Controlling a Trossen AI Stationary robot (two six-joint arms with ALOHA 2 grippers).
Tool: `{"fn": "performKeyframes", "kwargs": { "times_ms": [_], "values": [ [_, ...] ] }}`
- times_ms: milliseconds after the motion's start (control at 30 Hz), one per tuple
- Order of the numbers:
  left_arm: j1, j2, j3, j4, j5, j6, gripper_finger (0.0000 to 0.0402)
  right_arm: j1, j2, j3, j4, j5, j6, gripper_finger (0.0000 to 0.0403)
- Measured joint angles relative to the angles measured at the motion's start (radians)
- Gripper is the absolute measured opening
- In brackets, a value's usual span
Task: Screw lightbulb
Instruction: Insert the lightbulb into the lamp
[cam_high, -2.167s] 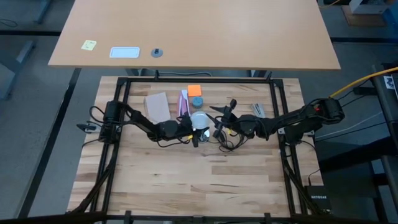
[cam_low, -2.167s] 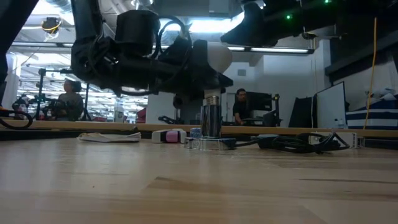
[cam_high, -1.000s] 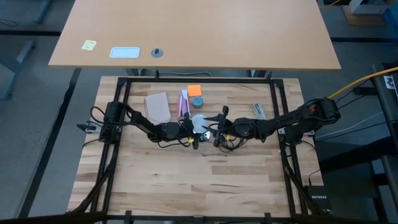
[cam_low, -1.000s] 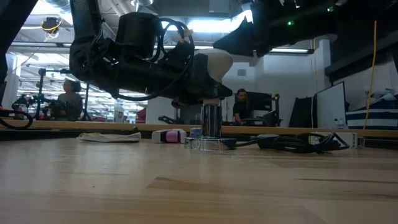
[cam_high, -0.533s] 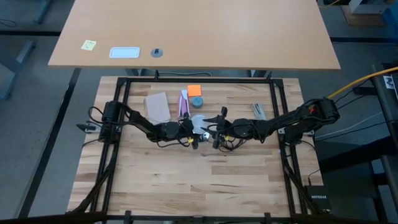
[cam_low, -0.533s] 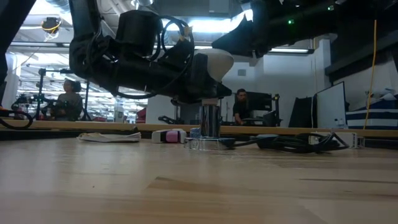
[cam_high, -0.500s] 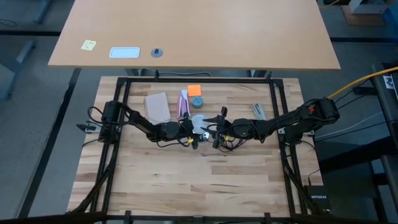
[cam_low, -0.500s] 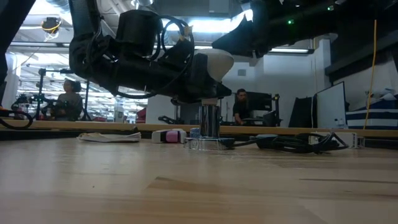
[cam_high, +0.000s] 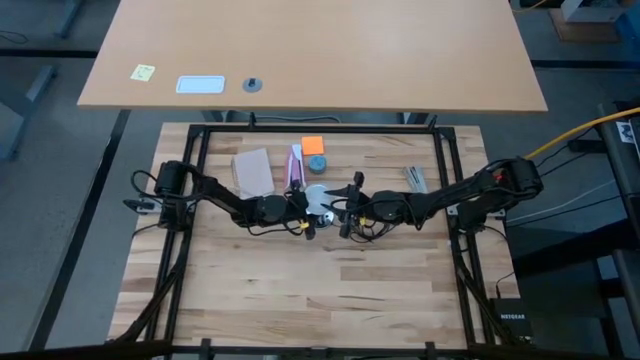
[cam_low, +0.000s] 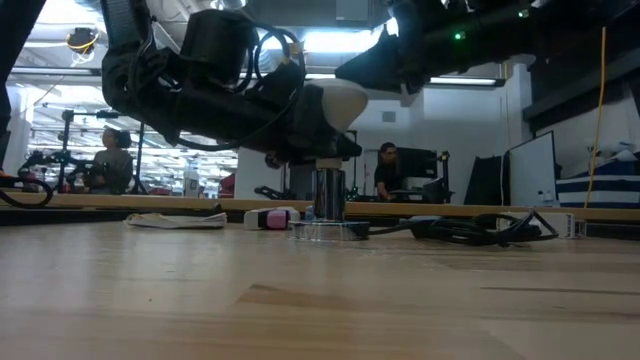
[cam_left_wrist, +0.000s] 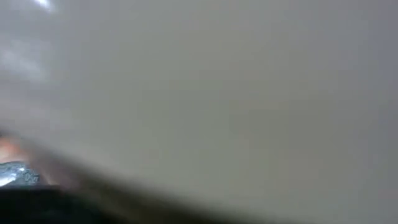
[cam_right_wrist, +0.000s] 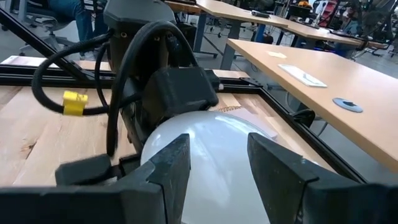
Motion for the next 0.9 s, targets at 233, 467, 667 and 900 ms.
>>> {"fn": "performKeyframes", "kwargs": {
  "times_ms": [233, 467, 667, 900],
  "values": [
    [0.0, 0.0, 0.0, -0.004, 0.001, -0.005, 0.0155, 0.0, 0.033, 0.049, -0.009, -0.003, -0.01, 0.0167],
    [0.0, -0.002, 0.001, -0.021, 0.003, -0.026, 0.0155, 0.0, 0.034, 0.082, -0.087, 0.01, -0.013, 0.0167],
    [0.0, -0.002, 0.001, -0.023, 0.004, -0.035, 0.0155, 0.0, 0.044, 0.083, -0.092, 0.011, 0.016, 0.0167],
    [0.0, -0.002, 0.001, -0.024, 0.0, -0.06, 0.0162, 0.0, 0.044, 0.083, -0.09, 0.009, 0.016, 0.0167]
  ]
}}
